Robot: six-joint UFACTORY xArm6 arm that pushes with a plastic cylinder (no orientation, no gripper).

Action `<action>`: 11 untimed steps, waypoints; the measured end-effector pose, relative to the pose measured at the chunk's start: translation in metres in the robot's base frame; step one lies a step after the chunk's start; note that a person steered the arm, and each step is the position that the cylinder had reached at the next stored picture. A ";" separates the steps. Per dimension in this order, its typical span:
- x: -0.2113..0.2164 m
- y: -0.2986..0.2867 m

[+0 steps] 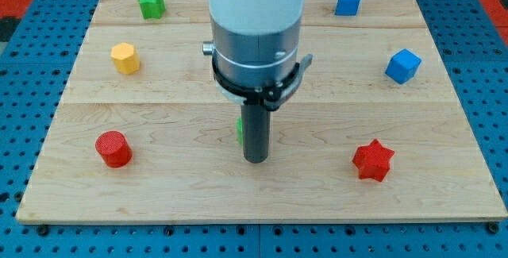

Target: Move the red star close to the blue cube

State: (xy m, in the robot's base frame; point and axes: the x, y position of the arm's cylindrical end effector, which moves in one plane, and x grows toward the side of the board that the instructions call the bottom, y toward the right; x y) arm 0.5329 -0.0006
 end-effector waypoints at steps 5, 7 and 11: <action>-0.059 0.134; 0.020 0.229; -0.126 0.071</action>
